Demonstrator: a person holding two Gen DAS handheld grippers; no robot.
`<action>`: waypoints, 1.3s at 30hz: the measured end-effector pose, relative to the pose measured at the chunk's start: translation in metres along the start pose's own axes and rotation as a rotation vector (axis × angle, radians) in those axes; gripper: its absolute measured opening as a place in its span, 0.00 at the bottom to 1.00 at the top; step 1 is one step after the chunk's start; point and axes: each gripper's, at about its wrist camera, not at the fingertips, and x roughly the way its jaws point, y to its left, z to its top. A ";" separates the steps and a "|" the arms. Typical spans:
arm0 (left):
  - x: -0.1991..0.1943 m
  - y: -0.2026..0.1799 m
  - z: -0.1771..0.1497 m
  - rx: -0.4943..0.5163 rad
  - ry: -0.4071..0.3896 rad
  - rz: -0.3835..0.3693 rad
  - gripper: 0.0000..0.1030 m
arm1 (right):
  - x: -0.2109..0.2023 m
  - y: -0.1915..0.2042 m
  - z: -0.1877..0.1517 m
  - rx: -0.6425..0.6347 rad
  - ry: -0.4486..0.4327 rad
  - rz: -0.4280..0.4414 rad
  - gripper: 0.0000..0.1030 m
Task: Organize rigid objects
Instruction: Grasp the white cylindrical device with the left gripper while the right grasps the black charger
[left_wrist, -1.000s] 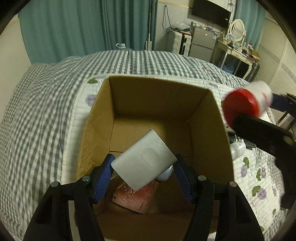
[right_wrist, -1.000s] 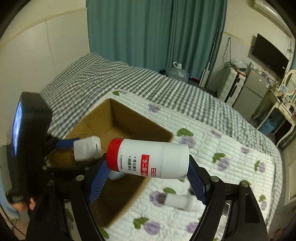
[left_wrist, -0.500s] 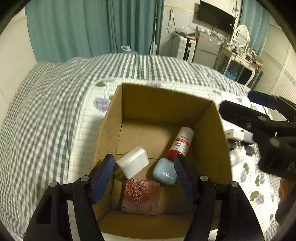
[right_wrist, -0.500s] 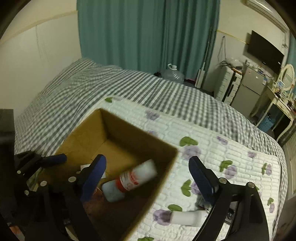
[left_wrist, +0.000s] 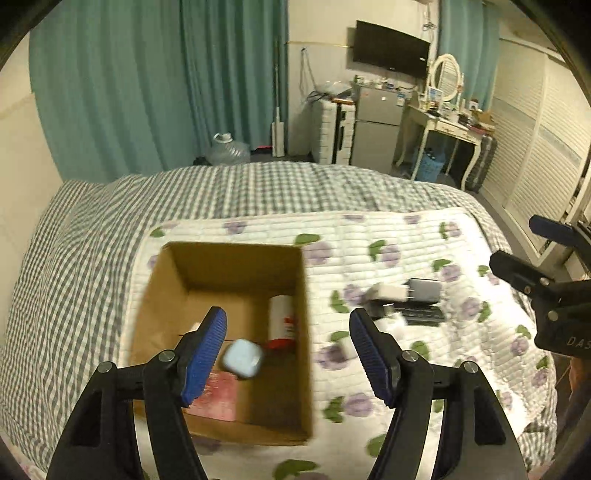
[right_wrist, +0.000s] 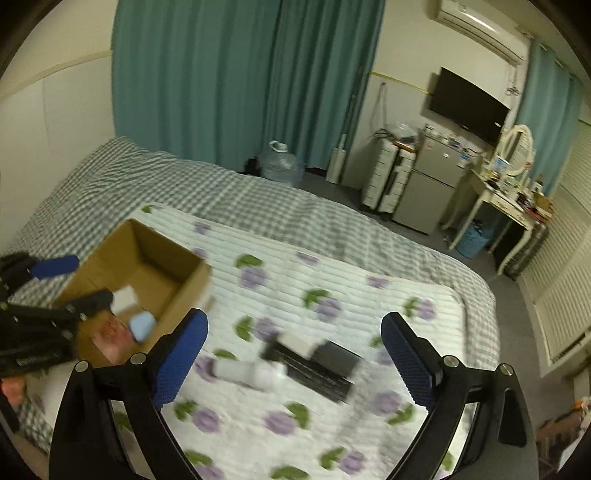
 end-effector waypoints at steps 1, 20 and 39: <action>0.000 -0.008 -0.001 0.009 0.002 0.000 0.70 | -0.005 -0.010 -0.005 0.006 0.000 -0.007 0.93; 0.145 -0.133 -0.055 0.239 0.222 0.059 0.70 | 0.096 -0.094 -0.092 0.011 0.116 0.099 0.93; 0.196 -0.140 -0.061 0.262 0.232 0.054 0.52 | 0.194 -0.082 -0.105 -0.122 0.083 0.211 0.93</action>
